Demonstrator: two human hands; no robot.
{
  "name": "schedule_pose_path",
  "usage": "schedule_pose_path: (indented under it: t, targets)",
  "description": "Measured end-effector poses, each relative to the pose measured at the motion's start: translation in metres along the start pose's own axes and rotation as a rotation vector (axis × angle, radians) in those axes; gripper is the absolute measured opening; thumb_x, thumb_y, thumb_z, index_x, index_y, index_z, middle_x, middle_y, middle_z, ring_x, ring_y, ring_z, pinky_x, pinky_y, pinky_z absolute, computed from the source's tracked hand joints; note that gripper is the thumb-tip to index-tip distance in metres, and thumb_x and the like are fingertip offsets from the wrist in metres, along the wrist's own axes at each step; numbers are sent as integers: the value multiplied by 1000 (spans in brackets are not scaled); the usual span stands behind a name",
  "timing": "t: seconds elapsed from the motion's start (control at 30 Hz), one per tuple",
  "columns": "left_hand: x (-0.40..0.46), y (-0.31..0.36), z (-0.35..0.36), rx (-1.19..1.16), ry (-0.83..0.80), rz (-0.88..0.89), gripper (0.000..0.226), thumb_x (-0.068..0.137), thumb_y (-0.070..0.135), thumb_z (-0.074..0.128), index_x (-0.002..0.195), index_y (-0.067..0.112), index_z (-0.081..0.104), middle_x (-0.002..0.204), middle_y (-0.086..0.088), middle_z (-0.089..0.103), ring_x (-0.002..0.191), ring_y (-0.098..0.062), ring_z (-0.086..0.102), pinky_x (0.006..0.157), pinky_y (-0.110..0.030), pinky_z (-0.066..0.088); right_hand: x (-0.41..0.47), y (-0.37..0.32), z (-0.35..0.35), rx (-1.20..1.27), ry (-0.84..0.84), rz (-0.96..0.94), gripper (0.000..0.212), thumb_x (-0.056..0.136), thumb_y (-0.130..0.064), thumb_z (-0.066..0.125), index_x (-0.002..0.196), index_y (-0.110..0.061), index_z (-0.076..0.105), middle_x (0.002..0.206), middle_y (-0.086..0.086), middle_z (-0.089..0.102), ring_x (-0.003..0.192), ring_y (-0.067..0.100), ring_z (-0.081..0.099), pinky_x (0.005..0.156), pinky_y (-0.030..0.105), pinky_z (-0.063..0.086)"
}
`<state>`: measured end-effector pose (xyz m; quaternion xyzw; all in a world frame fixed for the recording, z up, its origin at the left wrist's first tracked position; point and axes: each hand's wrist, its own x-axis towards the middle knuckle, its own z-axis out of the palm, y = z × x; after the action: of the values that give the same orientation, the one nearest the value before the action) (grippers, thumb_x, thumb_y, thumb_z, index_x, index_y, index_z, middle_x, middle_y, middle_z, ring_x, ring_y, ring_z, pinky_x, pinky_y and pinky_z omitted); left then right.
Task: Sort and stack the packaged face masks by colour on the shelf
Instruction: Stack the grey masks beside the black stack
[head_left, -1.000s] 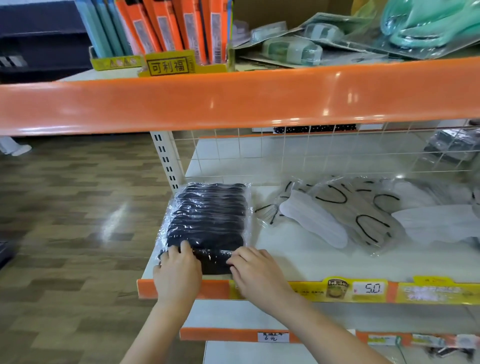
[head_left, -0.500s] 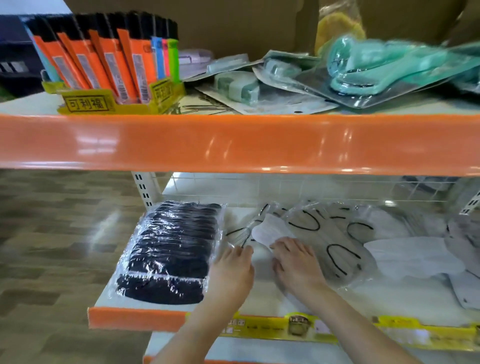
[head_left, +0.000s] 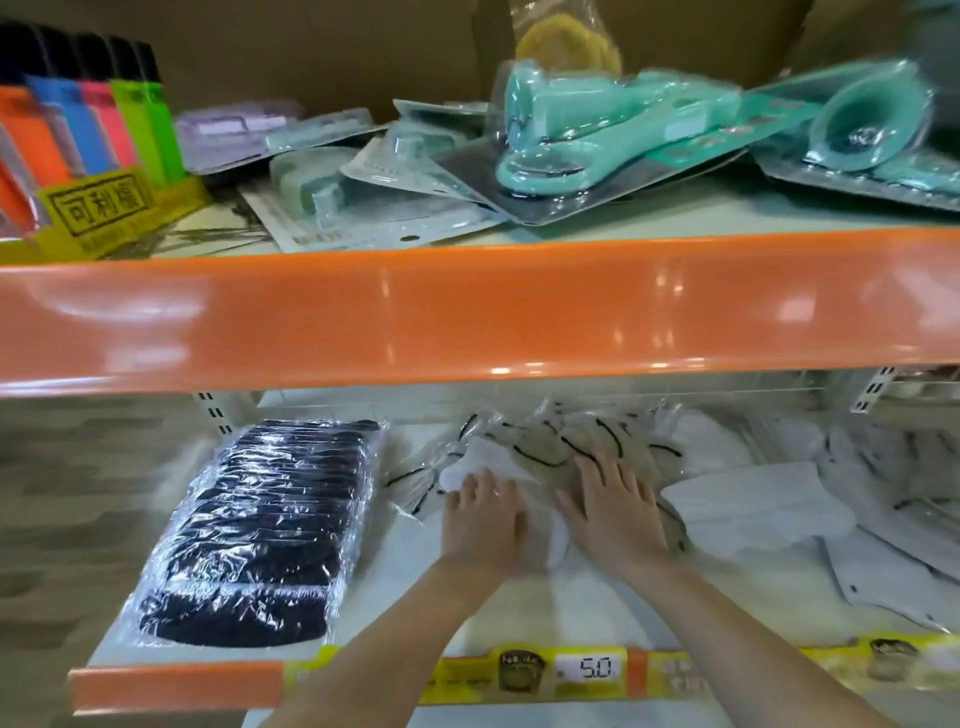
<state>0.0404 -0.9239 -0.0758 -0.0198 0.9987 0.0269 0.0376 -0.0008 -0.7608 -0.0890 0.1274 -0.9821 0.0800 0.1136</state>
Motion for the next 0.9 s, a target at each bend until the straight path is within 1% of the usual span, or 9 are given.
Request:
schedule_pose_path:
  t: [0.1,0.2,0.33,0.4,0.53,0.63,0.73,0.8,0.9]
  targets:
    - [0,5,0,23,23,5,44,101,34,31,141,16,34,151,-14,28,137,-28,30,106,-40,27,-1,17,3,-32,-10,22,61,90,-54,39,132,-13,52,132,9,53,119,33,52,93,47,44]
    - [-3,6,-1,58,67,16,37,101,34,29,132,17,41,136,-8,43,126,-28,40,98,-38,35,-1,24,-2,-44,-48,67,60,89,-54,48,134,-14,49,136,11,49,121,33,49,92,46,43]
    - [-8,9,1,58,47,28,35,102,32,27,130,17,42,129,-6,48,120,-27,42,95,-35,37,2,32,-10,-115,-115,107,64,92,-61,38,138,-17,37,141,8,38,127,29,40,98,42,39]
    - [-10,12,-2,56,58,28,33,102,32,27,126,18,45,124,-5,51,115,-26,45,92,-33,38,3,37,-14,-129,-121,135,65,91,-63,37,137,-16,35,140,9,37,127,31,39,98,42,38]
    - [-9,20,-12,151,43,-11,34,102,34,27,121,19,49,115,-5,56,110,-25,52,92,-35,36,4,43,-14,-152,-159,210,65,92,-61,37,135,-12,36,136,14,41,124,32,42,94,42,41]
    - [-8,29,-17,192,-3,-91,33,101,32,29,120,19,51,115,-5,56,109,-25,54,95,-37,35,3,46,-14,-145,-119,245,57,92,-52,48,128,-8,47,125,17,52,115,35,51,85,43,48]
    - [-6,37,-19,162,-3,-142,32,100,30,31,124,18,48,119,-6,54,112,-26,52,94,-37,36,3,50,-17,-154,-162,221,47,98,-40,38,134,-9,40,130,15,49,120,33,47,88,40,45]
    - [-4,45,-21,116,49,-140,32,99,28,33,126,16,44,122,-6,52,113,-25,50,90,-34,38,6,56,-23,-133,-187,197,38,98,-26,38,132,-9,39,130,13,49,121,31,46,88,40,44]
    - [3,55,-23,22,97,-126,34,97,26,34,128,12,37,126,-8,48,116,-27,46,89,-34,39,13,69,-31,-10,-214,180,37,97,-14,40,134,-7,37,131,13,50,121,31,47,92,41,45]
